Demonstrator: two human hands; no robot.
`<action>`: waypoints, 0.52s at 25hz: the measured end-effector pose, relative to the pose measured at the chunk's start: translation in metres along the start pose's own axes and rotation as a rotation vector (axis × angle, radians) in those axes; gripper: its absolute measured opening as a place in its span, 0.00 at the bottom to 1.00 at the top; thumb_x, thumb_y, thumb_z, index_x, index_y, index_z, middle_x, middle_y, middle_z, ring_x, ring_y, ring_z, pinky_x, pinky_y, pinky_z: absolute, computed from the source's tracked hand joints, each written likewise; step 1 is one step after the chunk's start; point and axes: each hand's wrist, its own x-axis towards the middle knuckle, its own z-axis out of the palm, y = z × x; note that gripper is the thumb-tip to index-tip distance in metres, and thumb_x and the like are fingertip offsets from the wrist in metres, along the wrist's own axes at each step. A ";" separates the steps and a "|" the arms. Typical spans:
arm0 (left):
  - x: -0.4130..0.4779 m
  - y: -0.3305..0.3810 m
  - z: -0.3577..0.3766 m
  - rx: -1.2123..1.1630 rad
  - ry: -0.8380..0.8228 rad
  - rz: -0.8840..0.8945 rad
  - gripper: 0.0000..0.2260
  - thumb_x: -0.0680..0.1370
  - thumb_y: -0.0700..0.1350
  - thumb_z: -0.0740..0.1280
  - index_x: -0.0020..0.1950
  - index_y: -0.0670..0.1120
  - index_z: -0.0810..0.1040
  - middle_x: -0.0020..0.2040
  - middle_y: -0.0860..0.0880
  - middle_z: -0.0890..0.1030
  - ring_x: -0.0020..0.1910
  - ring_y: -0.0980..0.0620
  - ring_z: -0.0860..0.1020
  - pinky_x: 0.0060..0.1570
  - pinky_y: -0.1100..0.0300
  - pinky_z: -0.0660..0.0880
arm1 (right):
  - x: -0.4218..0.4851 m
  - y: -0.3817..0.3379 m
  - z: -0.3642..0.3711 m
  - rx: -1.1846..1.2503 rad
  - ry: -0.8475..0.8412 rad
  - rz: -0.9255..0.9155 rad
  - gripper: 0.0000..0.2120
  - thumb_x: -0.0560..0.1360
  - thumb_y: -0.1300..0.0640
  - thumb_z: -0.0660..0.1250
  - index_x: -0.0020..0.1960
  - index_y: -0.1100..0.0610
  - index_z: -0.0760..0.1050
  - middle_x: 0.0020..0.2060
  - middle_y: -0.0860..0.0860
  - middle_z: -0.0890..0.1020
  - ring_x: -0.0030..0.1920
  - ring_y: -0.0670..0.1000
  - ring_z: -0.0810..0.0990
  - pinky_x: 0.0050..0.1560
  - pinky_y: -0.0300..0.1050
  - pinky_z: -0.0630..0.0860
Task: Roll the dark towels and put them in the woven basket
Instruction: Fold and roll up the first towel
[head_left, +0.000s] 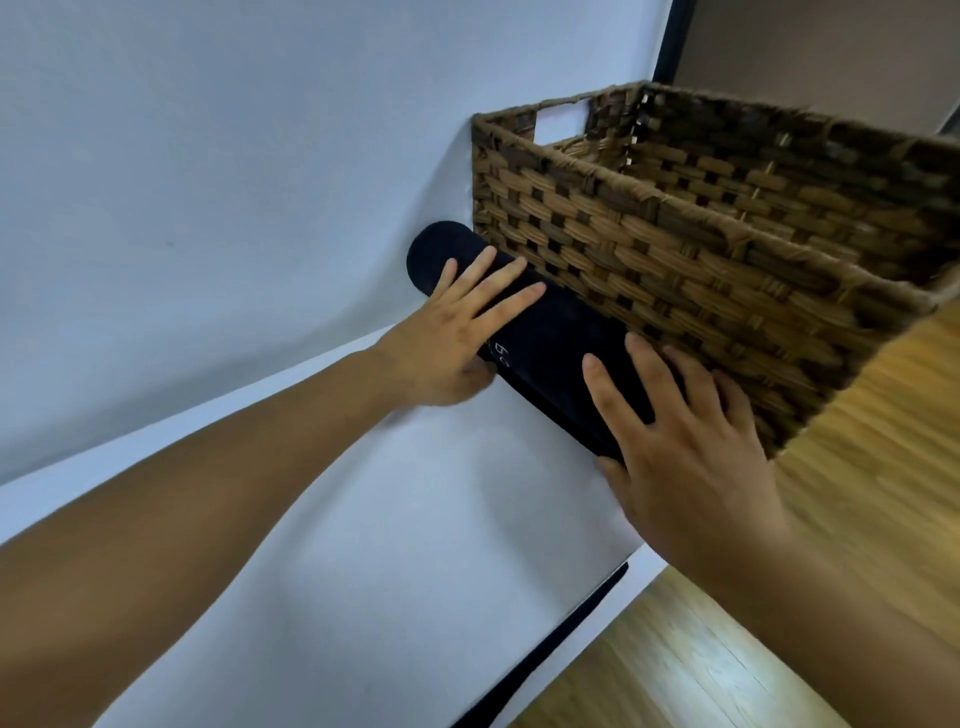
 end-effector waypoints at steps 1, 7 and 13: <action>-0.001 -0.002 -0.001 -0.021 -0.007 -0.004 0.41 0.75 0.48 0.70 0.80 0.53 0.47 0.81 0.47 0.47 0.78 0.41 0.41 0.73 0.34 0.44 | 0.006 0.000 -0.012 0.036 -0.009 0.002 0.37 0.69 0.45 0.73 0.74 0.54 0.66 0.70 0.60 0.71 0.67 0.64 0.71 0.61 0.64 0.72; -0.009 0.006 -0.010 -0.106 -0.055 -0.053 0.31 0.80 0.55 0.60 0.79 0.56 0.48 0.80 0.51 0.46 0.79 0.45 0.40 0.74 0.38 0.42 | 0.073 0.003 -0.031 0.166 -0.242 -0.175 0.39 0.79 0.39 0.57 0.79 0.51 0.39 0.79 0.51 0.47 0.79 0.52 0.45 0.76 0.52 0.50; 0.043 -0.003 -0.033 -0.206 0.024 -0.404 0.25 0.84 0.54 0.47 0.79 0.45 0.57 0.80 0.46 0.55 0.79 0.51 0.49 0.74 0.41 0.35 | 0.068 0.004 -0.012 0.110 -0.247 -0.247 0.37 0.80 0.40 0.52 0.78 0.46 0.31 0.79 0.54 0.38 0.79 0.54 0.37 0.76 0.49 0.42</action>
